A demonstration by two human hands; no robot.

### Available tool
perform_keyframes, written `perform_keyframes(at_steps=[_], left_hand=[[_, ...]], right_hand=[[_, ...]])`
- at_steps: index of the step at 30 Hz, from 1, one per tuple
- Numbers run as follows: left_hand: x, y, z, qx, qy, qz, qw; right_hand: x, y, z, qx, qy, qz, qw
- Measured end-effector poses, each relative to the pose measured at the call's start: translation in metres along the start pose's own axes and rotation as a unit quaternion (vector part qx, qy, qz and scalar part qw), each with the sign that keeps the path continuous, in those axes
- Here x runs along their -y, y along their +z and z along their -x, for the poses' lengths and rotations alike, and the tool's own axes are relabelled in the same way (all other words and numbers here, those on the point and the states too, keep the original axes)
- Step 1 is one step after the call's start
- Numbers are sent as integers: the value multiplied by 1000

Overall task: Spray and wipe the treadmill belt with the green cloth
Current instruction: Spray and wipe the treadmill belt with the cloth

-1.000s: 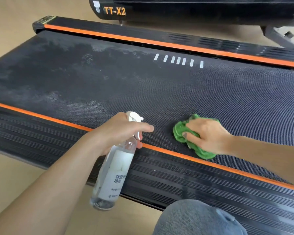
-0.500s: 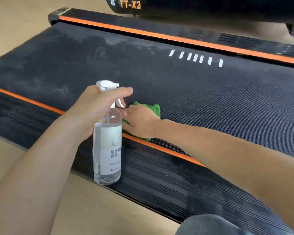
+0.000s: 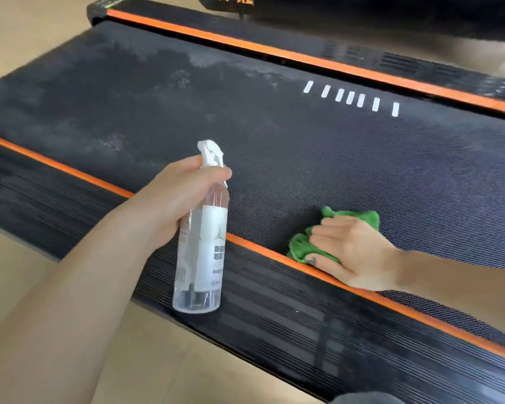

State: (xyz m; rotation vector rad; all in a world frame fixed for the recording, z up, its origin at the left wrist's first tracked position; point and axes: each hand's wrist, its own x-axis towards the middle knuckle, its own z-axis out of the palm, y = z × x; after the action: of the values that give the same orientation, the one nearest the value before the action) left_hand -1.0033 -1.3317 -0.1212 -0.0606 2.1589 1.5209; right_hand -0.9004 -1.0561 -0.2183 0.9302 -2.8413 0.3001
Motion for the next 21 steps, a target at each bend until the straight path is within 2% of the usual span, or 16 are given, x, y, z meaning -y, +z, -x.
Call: perform_keyframes(at_steps=[3,6,9,11,16,18,21], left_hand=[[2,-1,-5,-7,-23,39,999],[6,-8,-7,-39,-23,41,998],[10,-17,-7,-71,-21,51,996],[11,-19,-6,-68,-30,68,995],[9,-15,-11,-30,-57,81,995],[9,-11,-15,-18,-61,68,996],[5,-5,-17,-7,-60,47,997]], right_hand=[[10,28,-76,-22,-21,-2,1000],[29,41,-153,-46,-2,-20,999],[39,41,-181,-64,26,-47,997],[39,37,-160,-34,24,-52,998],[10,5,-33,35,16,-21,999],[4,-3,-8,35,11,-26,999],[0,3,-21,4,-25,-11,1000]])
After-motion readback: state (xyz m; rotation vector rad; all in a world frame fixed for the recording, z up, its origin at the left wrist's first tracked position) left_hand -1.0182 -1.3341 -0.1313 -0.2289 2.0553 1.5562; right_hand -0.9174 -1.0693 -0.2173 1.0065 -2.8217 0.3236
